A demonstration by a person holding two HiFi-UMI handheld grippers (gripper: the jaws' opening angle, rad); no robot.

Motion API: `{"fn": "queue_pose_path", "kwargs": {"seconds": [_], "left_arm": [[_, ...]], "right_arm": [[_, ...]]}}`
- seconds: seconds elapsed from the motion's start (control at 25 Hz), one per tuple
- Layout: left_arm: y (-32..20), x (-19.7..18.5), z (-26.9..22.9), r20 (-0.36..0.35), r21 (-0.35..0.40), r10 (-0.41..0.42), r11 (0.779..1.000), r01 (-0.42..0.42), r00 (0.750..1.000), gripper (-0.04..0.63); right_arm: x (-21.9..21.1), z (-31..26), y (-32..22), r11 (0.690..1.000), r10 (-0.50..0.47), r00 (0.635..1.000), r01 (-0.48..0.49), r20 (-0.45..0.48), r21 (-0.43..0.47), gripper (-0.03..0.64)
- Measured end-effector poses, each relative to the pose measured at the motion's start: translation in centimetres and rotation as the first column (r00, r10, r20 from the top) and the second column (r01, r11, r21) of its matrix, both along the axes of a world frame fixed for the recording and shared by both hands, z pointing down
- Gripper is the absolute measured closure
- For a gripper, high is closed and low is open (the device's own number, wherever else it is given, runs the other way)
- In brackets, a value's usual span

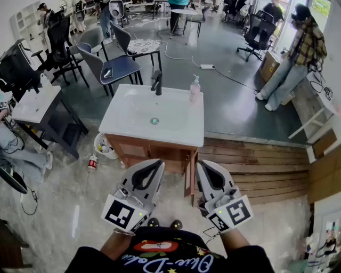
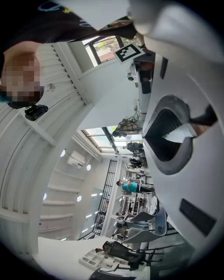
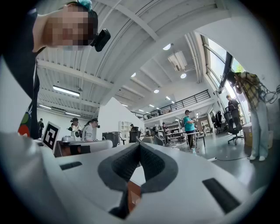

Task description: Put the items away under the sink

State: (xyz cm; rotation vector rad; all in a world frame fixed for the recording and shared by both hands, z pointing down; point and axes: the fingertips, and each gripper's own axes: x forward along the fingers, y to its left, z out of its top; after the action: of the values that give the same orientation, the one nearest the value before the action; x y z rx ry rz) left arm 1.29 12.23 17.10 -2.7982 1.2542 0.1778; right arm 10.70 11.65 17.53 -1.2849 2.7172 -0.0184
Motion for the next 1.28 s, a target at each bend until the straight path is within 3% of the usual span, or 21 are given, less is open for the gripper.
{"fn": "queue_pose_path", "kwargs": {"seconds": [0.32, 0.6, 1.28], "left_arm": [[0.0, -0.5, 0.3, 0.005, -0.011, -0.011, 1.0, 0.011, 1.0, 0.592], [0.3, -0.1, 0.1, 0.018, 0.0, 0.0, 1.0, 0.0, 1.0, 0.592], [0.6, 3.7, 0.5, 0.044, -0.009, -0.01, 1.0, 0.011, 0.999, 0.592]], "right_arm": [[-0.4, 0.1, 0.0, 1.0, -0.006, 1.0, 0.006, 0.002, -0.01, 0.611], [0.6, -0.3, 0.0, 1.0, 0.026, 0.998, -0.025, 0.057, -0.01, 0.611], [4.1, 0.2, -0.3, 1.0, 0.014, 0.997, -0.014, 0.069, -0.013, 0.61]]}}
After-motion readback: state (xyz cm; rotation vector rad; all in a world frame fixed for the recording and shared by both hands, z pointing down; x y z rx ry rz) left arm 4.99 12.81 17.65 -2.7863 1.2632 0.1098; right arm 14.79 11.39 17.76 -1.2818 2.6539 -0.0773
